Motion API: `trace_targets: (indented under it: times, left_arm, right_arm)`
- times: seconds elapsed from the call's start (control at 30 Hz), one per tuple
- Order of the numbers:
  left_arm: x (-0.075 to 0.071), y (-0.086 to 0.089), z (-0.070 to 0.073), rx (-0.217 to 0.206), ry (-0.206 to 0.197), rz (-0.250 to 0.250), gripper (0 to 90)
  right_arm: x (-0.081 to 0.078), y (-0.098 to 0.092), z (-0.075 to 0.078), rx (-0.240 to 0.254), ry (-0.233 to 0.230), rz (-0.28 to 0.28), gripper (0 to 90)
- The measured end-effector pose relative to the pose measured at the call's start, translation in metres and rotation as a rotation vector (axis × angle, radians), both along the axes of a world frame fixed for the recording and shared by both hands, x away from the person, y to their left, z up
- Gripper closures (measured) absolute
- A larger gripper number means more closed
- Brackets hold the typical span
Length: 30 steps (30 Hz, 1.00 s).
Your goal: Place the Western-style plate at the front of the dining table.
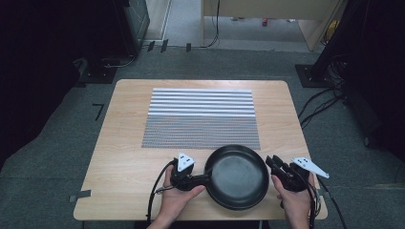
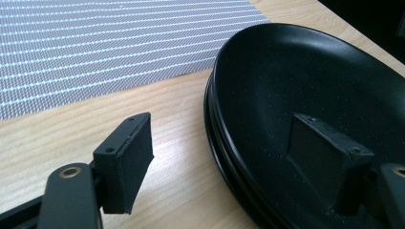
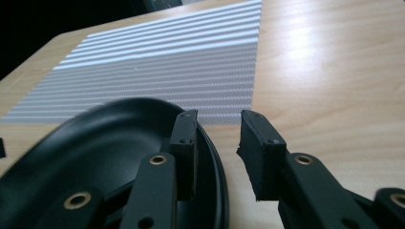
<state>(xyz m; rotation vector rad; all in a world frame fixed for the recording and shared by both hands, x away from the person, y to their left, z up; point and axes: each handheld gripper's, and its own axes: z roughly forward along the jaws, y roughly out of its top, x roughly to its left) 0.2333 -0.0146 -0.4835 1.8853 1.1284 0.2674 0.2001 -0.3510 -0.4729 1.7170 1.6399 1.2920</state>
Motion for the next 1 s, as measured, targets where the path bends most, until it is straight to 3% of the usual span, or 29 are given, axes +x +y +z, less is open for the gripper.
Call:
trace_targets:
  times: [0.07,0.13,0.27,0.47,1.0]
  left_arm:
    - [-0.002,0.003,-0.002,-0.006,0.010,0.001,26.5]
    - [-0.004,0.005,-0.005,-0.015,0.020,0.004,28.0]
    - [-0.007,0.004,-0.005,-0.016,0.013,-0.005,34.7]
    - [-0.012,0.002,-0.005,-0.023,0.005,-0.036,46.4]
    - [-0.011,0.006,-0.010,-0.040,0.032,-0.054,53.8]
  right_arm:
    - [-0.003,-0.005,-0.006,0.047,-0.001,0.006,67.8]
    - [-0.003,-0.005,-0.007,0.054,-0.001,0.014,67.8]
    - [-0.002,0.000,-0.010,0.060,0.016,0.043,69.9]
    - [-0.001,-0.002,-0.014,0.042,0.033,0.030,71.1]
    - [0.002,-0.003,-0.019,0.095,0.114,0.067,76.9]
